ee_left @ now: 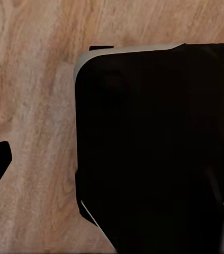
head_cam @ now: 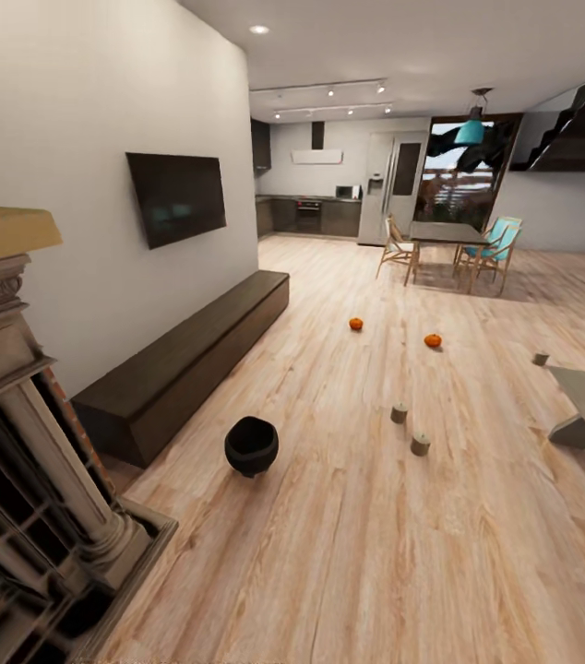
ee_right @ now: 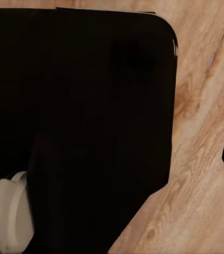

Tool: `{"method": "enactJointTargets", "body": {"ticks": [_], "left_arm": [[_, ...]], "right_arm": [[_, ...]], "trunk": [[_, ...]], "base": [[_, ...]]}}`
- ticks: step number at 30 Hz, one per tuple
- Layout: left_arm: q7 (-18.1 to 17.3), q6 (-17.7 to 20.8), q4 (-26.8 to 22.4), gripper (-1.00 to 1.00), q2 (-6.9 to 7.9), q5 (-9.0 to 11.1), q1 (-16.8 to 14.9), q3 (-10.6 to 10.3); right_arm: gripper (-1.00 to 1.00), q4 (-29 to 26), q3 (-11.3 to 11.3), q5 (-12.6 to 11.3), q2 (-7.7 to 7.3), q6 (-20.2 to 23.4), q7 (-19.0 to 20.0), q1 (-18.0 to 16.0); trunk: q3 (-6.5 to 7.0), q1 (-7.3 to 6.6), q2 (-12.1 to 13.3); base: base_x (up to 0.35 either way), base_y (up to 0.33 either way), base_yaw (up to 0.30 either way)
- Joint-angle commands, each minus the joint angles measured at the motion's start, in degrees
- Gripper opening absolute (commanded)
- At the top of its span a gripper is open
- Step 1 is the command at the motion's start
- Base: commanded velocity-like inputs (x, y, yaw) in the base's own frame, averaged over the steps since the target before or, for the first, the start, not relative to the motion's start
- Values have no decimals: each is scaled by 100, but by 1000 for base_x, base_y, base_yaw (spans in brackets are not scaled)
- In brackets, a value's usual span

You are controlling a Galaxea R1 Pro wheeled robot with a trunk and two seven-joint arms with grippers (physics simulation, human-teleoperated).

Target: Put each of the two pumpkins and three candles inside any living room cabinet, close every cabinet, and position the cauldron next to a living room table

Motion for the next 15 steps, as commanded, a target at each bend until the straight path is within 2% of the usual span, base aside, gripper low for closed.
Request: {"method": "enactJointTargets", "body": {"ticks": [1, 11, 13, 15], "left_arm": [[4, -11, -5, 100, 0, -4, 2, -2], [1, -11, -5, 100, 5, 10, 2, 15], [-2, -11, -10, 100, -4, 15, 2, 24], [-1, -6, -12, 100, -2, 16, 2, 24]], "right_arm": [[100, 16, 0, 4, 1, -35, -7, -5], [100, 14, -5, -14, -14, -45, -9, -7], [100, 10, -16, -67, -16, -55, -11, -6], [100, 1, -24, -222, -1, -54, -14, -6]], "trunk": [[9, -22, 39], [-47, -22, 39], [-58, -22, 39], [-69, -22, 39]], "base": [[0, 0, 244], [0, 0, 244], [0, 0, 244], [0, 0, 244]]}}
